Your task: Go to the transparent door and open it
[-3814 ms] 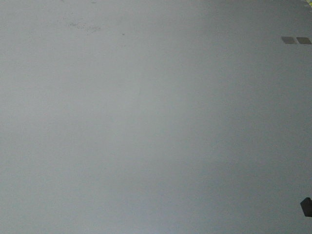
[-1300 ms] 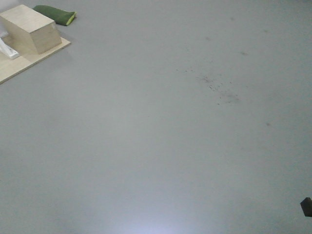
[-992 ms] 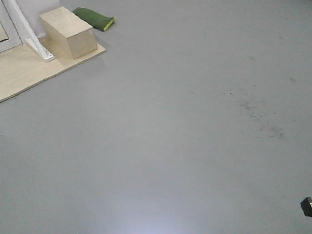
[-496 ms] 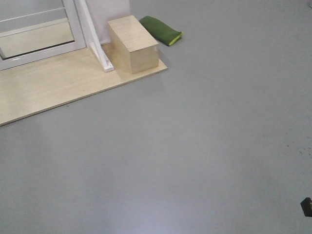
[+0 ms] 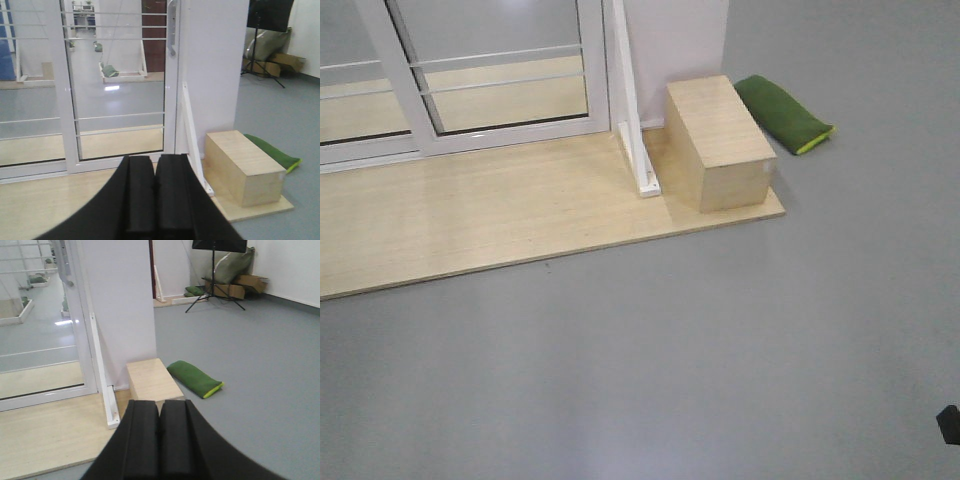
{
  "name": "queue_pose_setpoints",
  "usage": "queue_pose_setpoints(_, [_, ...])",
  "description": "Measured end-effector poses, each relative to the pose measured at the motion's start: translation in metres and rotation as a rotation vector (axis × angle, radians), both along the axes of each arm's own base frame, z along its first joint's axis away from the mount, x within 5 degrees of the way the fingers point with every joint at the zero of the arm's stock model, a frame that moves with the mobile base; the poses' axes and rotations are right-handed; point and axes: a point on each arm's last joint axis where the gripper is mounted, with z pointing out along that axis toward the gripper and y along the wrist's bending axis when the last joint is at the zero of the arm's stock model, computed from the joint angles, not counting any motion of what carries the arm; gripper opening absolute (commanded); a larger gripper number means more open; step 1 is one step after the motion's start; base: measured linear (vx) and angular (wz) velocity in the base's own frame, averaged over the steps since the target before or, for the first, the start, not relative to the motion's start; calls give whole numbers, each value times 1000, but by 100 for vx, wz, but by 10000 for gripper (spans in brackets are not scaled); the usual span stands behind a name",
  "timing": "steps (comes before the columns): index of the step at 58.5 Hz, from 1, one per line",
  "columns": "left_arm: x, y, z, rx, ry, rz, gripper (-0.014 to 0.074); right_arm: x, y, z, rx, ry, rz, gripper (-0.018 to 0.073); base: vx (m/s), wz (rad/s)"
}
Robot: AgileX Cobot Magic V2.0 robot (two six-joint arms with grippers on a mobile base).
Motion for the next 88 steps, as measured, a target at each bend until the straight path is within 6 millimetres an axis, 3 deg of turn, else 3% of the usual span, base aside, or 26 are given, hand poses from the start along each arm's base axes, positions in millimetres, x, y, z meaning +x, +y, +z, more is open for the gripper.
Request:
queue_pose_setpoints(39, [0, 0, 0, 0, 0, 0, -6, 0, 0, 0, 0, 0, 0, -8, 59, 28])
queue_pose_setpoints(88, [0, 0, 0, 0, 0, 0, -6, 0, 0, 0, 0, 0, 0, -8, 46, 7])
